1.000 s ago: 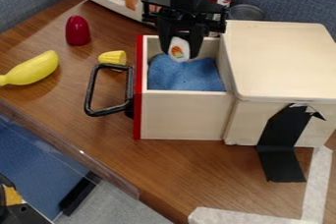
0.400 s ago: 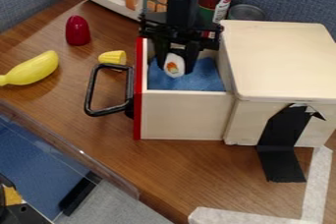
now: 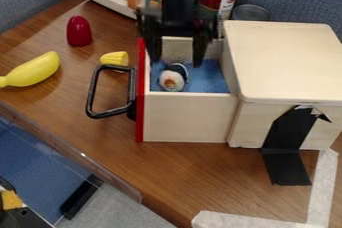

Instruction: Put the sushi inside the drawer

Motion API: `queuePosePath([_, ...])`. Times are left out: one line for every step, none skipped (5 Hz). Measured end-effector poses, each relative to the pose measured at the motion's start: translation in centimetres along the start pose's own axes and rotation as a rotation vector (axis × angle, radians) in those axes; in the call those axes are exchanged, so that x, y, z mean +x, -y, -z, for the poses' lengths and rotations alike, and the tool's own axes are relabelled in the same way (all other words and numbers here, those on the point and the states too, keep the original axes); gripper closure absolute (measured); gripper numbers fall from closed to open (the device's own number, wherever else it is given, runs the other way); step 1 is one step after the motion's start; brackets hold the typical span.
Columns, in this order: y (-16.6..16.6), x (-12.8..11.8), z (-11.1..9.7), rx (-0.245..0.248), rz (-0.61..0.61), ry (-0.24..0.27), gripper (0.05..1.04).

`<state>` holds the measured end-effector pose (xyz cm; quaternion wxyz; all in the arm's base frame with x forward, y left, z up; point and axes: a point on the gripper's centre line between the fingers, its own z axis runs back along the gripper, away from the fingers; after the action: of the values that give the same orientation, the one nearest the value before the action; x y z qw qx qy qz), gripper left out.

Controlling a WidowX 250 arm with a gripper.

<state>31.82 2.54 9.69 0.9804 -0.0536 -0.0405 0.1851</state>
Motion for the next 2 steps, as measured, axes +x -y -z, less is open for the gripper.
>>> queuePosePath([-3.0,1.5,-1.5,0.003,-0.038,0.021,0.077])
queuePosePath([-6.0,2.9,-2.7,0.062,-0.066,0.005,0.083])
